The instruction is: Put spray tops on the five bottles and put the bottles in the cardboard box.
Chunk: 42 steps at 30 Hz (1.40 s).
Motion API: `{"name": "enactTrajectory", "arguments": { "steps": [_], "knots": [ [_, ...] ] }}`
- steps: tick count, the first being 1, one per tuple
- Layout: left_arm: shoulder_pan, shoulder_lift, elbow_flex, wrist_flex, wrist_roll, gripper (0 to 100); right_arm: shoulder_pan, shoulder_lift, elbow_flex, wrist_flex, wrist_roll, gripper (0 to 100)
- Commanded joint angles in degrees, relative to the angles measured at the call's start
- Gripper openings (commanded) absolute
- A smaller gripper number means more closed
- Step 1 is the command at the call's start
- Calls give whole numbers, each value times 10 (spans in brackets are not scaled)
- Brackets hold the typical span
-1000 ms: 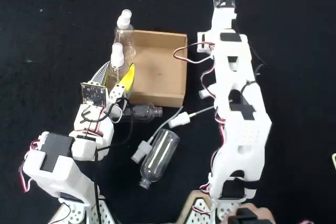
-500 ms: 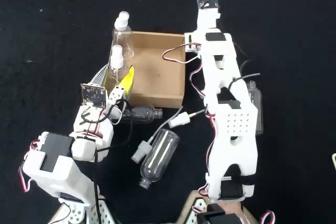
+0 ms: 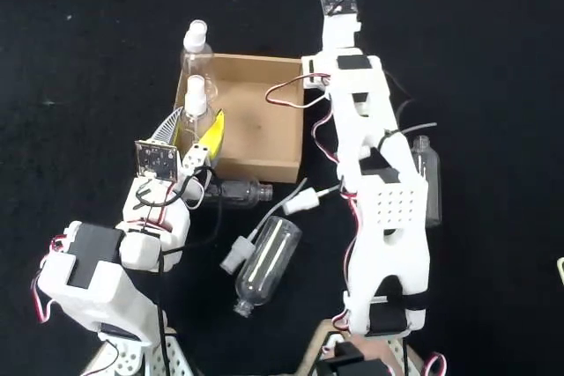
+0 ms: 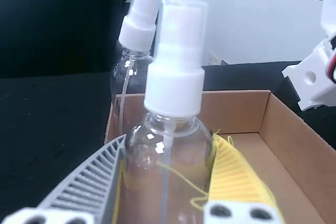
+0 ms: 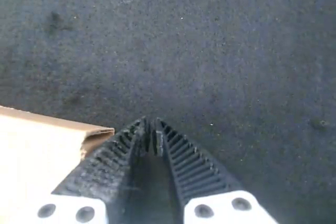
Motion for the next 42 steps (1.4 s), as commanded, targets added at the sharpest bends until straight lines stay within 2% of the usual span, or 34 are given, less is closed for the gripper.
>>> {"name": "enactTrajectory", "arguments": {
  "steps": [1,12,19,26,31,32,38,42],
  "knots": [
    [-3,-9,2,-12,-4,29,-16,-9,-45,2,1,11],
    [-3,-9,6,-12,-3,29,-14,-10,-53,3,-3,11],
    [-7,-9,-47,-8,-4,30,4,-35,-50,7,-4,11],
    [-7,-4,-78,-6,-4,35,31,-93,-49,62,-4,11],
    [-7,-3,-78,-5,0,183,52,-132,-49,114,-4,11],
    [-7,-3,-78,2,0,187,58,-141,-49,127,-4,11],
    [-24,-3,-133,60,0,66,80,-186,-48,212,-4,11],
    [-29,-3,-149,84,0,55,93,-206,-48,278,-4,11]
  ]
}}
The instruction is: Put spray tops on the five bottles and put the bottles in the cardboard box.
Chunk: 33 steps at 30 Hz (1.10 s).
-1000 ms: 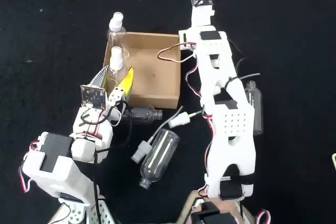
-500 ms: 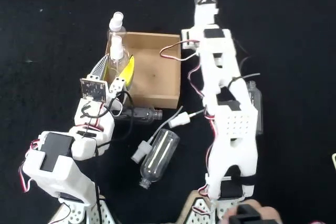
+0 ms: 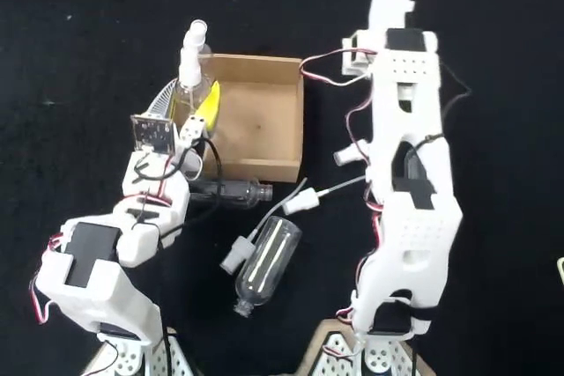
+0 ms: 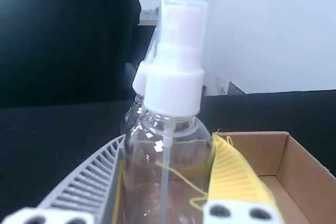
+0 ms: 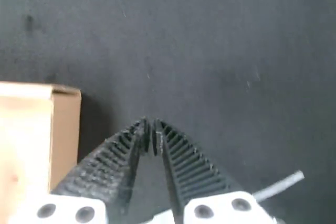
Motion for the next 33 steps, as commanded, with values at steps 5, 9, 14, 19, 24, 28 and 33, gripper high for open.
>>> {"name": "enactTrajectory", "arguments": {
  "steps": [5,9,14,19,24,28,33],
  "knots": [
    [-13,-2,-33,10,1,51,33,-86,-27,96,-4,11],
    [-13,18,-38,4,1,50,32,-153,19,105,-6,11],
    [-14,76,-40,-91,1,50,30,-332,244,-13,-33,11],
    [-10,137,-42,-164,-4,50,4,-552,541,-185,-31,11],
    [-14,165,-45,-190,-4,50,-40,-704,713,-224,-35,11],
    [-14,167,-50,-190,-1,51,-76,-770,839,-295,-37,11],
    [-14,167,-50,-191,0,51,-89,-820,978,-425,-36,11]
  ]
}}
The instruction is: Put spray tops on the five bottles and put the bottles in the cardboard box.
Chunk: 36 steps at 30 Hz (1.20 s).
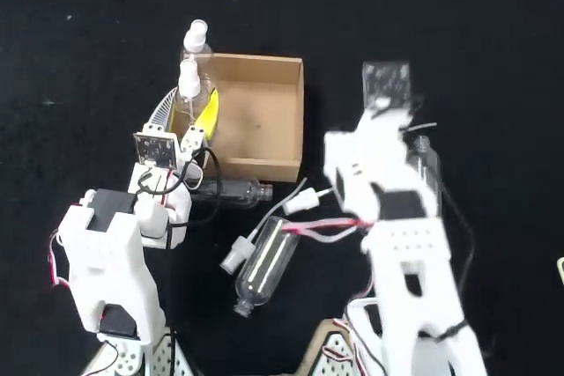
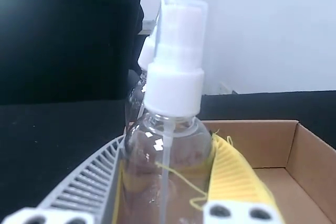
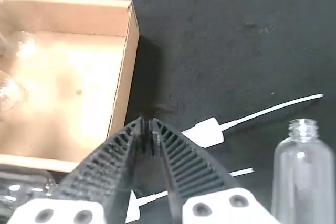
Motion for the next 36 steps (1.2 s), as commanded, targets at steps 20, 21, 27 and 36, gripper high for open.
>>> {"name": "enactTrajectory", "arguments": {
  "steps": [20,21,27,36],
  "knots": [
    [-23,-3,-7,-14,0,127,-10,-44,71,-102,1,11],
    [-24,-3,-7,-12,1,148,-10,-44,71,-102,1,11],
    [-24,-3,4,-15,1,149,-9,-44,71,-103,1,11],
    [-24,-3,3,-15,0,205,-9,-44,71,-102,1,11]
  ]
}}
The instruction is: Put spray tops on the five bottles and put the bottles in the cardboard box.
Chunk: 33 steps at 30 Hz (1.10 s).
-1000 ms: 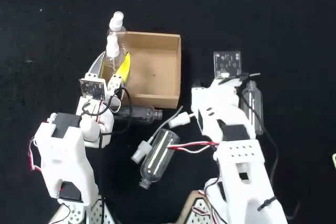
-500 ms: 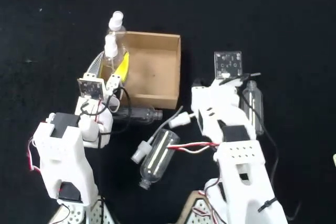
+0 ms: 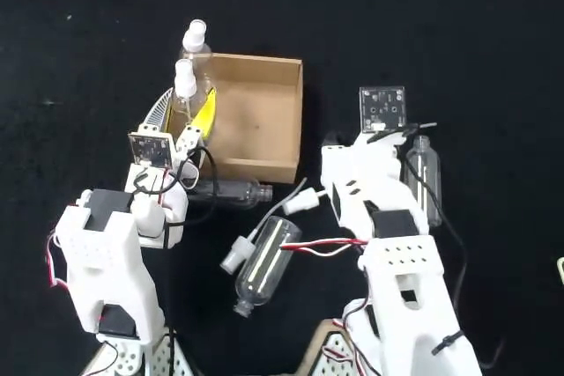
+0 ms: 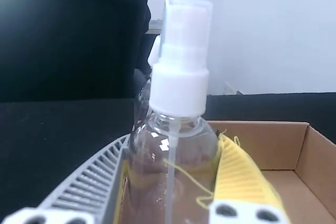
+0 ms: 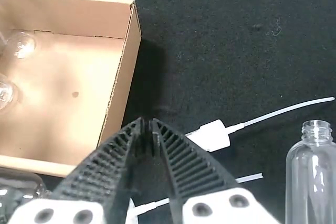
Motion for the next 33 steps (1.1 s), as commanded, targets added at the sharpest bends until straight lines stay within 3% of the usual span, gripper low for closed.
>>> {"name": "enactTrajectory", "arguments": {
  "steps": [1,33],
  "knots": [
    [-10,-3,1,-15,-2,223,-7,-18,-4,-17,1,11],
    [-11,-9,13,-16,-1,269,-4,-21,-4,-16,1,11]
  ]
}}
